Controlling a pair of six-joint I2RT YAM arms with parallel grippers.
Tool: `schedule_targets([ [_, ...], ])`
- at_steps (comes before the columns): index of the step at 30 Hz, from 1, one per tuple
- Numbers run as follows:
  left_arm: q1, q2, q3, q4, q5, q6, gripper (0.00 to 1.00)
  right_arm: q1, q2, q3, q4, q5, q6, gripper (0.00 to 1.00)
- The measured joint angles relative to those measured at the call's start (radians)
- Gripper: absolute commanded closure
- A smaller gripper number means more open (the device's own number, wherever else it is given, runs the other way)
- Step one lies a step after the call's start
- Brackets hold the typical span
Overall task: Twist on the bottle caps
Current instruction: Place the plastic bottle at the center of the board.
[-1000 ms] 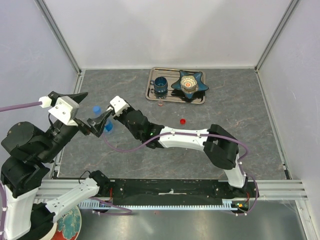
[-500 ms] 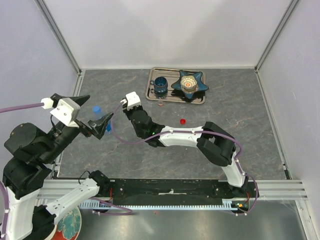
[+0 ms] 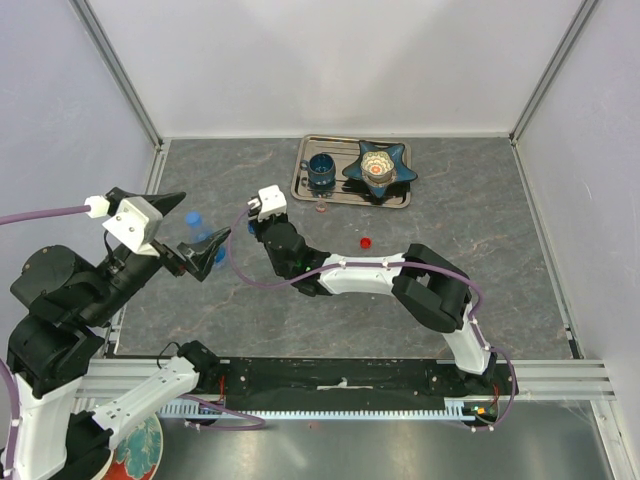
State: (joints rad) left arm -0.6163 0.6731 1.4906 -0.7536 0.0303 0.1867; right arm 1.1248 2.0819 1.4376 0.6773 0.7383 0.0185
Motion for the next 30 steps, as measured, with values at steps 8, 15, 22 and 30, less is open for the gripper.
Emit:
schedule_targets([
  [8, 0.018, 0.0, 0.0, 0.0, 0.007, -0.012, 0.0, 0.002, -0.003, -0.008, 0.003, -0.047, -0.018, 0.59],
  [15, 0.033, 0.0, 0.0, 0.0, 0.023, -0.021, 0.01, 0.013, -0.011, -0.008, -0.028, -0.105, -0.053, 0.52],
  [22, 0.039, 0.0, 0.0, 0.0, 0.03, -0.027, 0.0, 0.029, -0.024, -0.011, -0.07, -0.133, -0.067, 0.44],
  [30, 0.047, 0.0, 0.0, 0.0, 0.035, -0.033, 0.0, 0.03, -0.039, -0.021, -0.088, -0.132, -0.072, 0.41],
])
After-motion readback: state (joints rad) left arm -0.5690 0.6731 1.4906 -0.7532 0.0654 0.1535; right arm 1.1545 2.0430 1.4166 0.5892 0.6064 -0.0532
